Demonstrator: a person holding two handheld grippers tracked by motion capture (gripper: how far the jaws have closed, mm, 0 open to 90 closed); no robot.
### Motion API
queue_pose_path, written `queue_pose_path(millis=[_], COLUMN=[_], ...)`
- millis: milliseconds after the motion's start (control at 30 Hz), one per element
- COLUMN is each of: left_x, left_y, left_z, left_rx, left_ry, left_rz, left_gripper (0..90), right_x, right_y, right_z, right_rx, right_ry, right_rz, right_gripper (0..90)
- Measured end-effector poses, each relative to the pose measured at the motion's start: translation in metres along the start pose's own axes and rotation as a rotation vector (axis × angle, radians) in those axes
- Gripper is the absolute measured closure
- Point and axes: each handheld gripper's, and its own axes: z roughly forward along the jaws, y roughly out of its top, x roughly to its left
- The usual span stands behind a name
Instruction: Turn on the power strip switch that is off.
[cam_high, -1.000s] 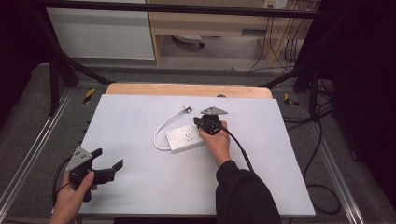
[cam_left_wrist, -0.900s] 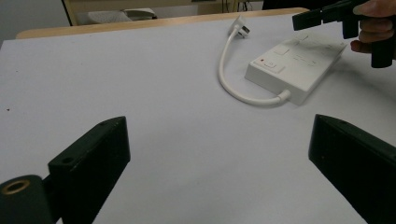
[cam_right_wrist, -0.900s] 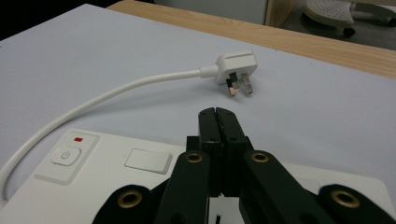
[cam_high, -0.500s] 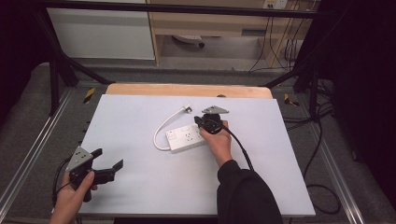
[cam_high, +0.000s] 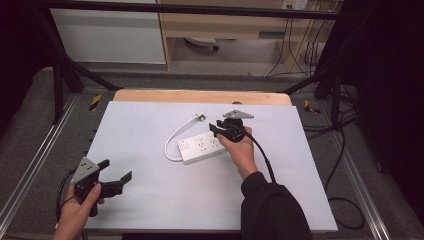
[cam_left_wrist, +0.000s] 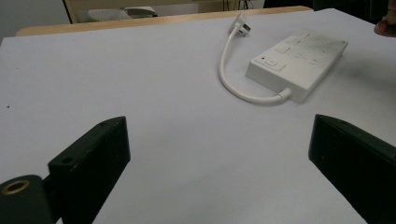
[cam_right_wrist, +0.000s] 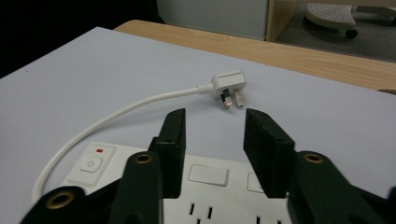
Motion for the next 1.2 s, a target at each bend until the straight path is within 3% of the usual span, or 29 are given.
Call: queue_pose_path(millis=[233, 500, 767, 1200], left_x=[0.000, 0.000, 0.000, 0.002], left_y=[0.000, 0.000, 0.000, -0.001], left_z=[0.000, 0.001, 0.001, 0.001], left_rx=[0.003, 0.004, 0.006, 0.002], left_ry=[0.001, -0.001, 0.000, 0.012], left_rz=[-0.002, 0.000, 0.002, -0.015], left_gripper=[5.1, 5.1, 5.1, 5.1], right_x=[-0.003, -0.006, -0.012, -0.020], right_y=[0.006, 0.010, 0.010, 0.008], right_z=[-0.011, -0.023, -0.038, -0.074], right_rx=[0.011, -0.001, -0.019, -0.073], right_ry=[0.006, -0.007, -0.019, -0.018], right_rz=[0.033, 0.049, 0.048, 0.017], right_gripper=[33.3, 15.0, 7.5, 5.6])
